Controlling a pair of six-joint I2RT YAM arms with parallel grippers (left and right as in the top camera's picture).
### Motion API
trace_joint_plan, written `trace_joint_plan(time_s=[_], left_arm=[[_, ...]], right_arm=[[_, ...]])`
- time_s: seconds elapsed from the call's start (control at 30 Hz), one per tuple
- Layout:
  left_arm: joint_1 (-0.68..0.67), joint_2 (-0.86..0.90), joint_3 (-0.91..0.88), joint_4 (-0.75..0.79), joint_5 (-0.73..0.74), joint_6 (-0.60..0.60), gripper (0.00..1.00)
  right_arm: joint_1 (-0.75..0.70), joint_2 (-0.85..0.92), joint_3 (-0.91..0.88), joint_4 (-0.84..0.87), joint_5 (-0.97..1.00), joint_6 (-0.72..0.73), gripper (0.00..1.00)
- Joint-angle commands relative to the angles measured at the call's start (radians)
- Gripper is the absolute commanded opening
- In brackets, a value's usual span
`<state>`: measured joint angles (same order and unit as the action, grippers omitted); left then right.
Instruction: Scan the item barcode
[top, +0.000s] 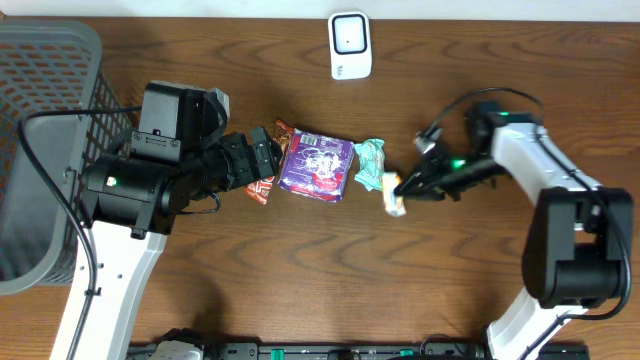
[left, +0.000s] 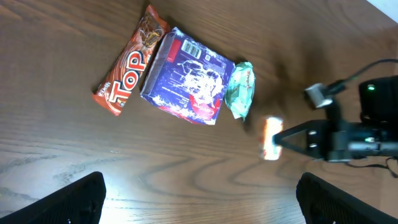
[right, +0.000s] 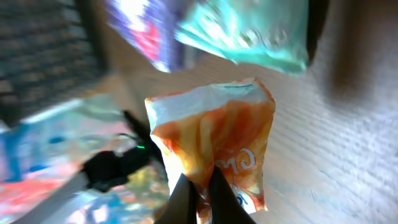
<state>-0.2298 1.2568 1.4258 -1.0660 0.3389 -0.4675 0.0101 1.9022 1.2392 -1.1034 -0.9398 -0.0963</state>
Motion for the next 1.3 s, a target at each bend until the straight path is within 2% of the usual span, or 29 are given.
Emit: trace_joint_plan(time_s=[0.0, 0.17, 0.3, 0.43, 0.47, 0.5, 0.53, 0.63, 0.77, 0.93, 1.03, 1.07, 1.17, 1.2, 1.23, 1.27], left_arm=[[0.004, 0.004, 0.011, 0.000, 0.008, 0.006, 0.98], [0.004, 0.004, 0.011, 0.000, 0.008, 0.006, 0.98], [0.004, 0.004, 0.011, 0.000, 0.008, 0.006, 0.98], [0.004, 0.004, 0.011, 0.000, 0.008, 0.006, 0.98], [0.004, 0.004, 0.011, 0.000, 0.008, 0.006, 0.98], [0.004, 0.004, 0.011, 0.000, 0.008, 0.006, 0.98], [0.004, 0.004, 0.011, 0.000, 0.008, 0.006, 0.98], [0.004, 0.004, 0.011, 0.000, 0.008, 0.006, 0.98], [0.004, 0.004, 0.011, 0.000, 0.008, 0.006, 0.98], [0.004, 0.004, 0.011, 0.000, 0.008, 0.006, 0.98], [0.004, 0.004, 0.011, 0.000, 0.008, 0.006, 0.98], [0.004, 0.004, 0.011, 0.000, 0.008, 0.006, 0.98], [0.004, 0.004, 0.011, 0.000, 0.008, 0.006, 0.98], [0.004, 0.004, 0.011, 0.000, 0.008, 0.006, 0.98], [0.004, 0.004, 0.011, 0.000, 0.008, 0.006, 0.98], [0.004, 0.004, 0.011, 0.000, 0.008, 0.006, 0.98]], right_arm=[[-0.053, -0.006, -0.010, -0.003, -0.205, -0.126, 0.01], [-0.051, -0.006, -0.103, 0.053, -0.212, -0.140, 0.01], [-0.066, -0.006, -0.224, 0.216, -0.208, -0.024, 0.01], [-0.128, -0.006, -0.286, 0.300, -0.023, 0.151, 0.01], [-0.145, -0.006, -0.287, 0.299, 0.016, 0.153, 0.03], [-0.159, -0.006, -0.286, 0.298, 0.050, 0.152, 0.09], [-0.181, -0.006, -0.283, 0.286, 0.105, 0.152, 0.16], [-0.222, -0.006, -0.253, 0.242, 0.231, 0.182, 0.16], [-0.265, -0.012, -0.097, 0.050, 0.433, 0.222, 0.17], [-0.248, -0.034, 0.122, -0.175, 0.571, 0.201, 0.22], [-0.215, -0.040, 0.167, -0.233, 0.570, 0.139, 0.38], [-0.200, -0.040, 0.166, -0.244, 0.572, 0.114, 0.49], [-0.150, -0.038, 0.135, -0.243, 0.572, 0.080, 0.72], [-0.134, -0.038, 0.122, -0.231, 0.572, 0.081, 0.83], [-0.117, -0.038, 0.104, -0.211, 0.572, 0.081, 0.99], [-0.100, -0.038, 0.083, -0.183, 0.572, 0.087, 0.99]])
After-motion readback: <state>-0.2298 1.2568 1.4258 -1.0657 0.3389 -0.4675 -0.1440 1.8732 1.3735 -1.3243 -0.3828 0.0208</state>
